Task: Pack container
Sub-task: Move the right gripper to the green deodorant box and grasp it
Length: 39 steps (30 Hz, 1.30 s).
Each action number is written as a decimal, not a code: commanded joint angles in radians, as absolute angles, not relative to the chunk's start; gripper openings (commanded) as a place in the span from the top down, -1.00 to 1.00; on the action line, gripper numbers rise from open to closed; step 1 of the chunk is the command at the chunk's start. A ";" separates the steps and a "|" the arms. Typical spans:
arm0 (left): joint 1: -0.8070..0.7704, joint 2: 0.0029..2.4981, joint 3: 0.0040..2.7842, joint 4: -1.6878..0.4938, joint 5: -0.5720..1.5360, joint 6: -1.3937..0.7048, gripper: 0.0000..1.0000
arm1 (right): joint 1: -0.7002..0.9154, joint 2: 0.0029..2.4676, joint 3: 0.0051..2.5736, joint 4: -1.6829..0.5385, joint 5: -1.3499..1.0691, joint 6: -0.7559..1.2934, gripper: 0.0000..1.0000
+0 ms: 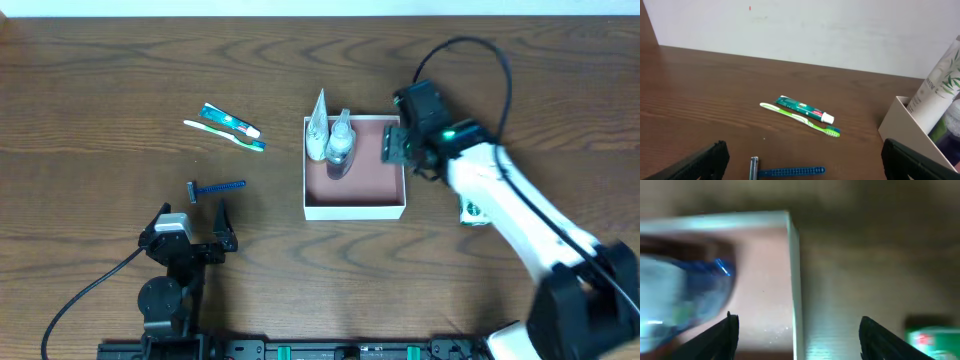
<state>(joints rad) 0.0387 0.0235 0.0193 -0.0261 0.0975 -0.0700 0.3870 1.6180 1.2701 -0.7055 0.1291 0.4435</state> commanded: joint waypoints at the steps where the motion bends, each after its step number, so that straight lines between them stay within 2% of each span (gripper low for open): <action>1: 0.044 0.024 0.004 -0.063 0.109 -0.056 -0.96 | 0.318 1.499 1.316 -0.736 0.110 0.313 -0.60; 9: 0.044 0.024 0.004 -0.063 0.109 -0.056 -0.96 | 0.115 1.453 1.307 -0.881 -0.038 0.157 -0.75; 18: 0.044 0.024 0.004 -0.063 0.109 -0.056 -0.96 | 0.065 1.539 1.197 -0.905 -0.042 0.061 -0.74; 29: 0.044 0.024 0.004 -0.063 0.109 -0.056 -0.96 | 0.016 1.557 0.983 -0.814 -0.052 0.055 -0.71; 39: 0.044 0.024 0.004 -0.063 0.109 -0.056 -0.96 | 0.016 1.557 0.785 -0.624 -0.060 0.074 -0.70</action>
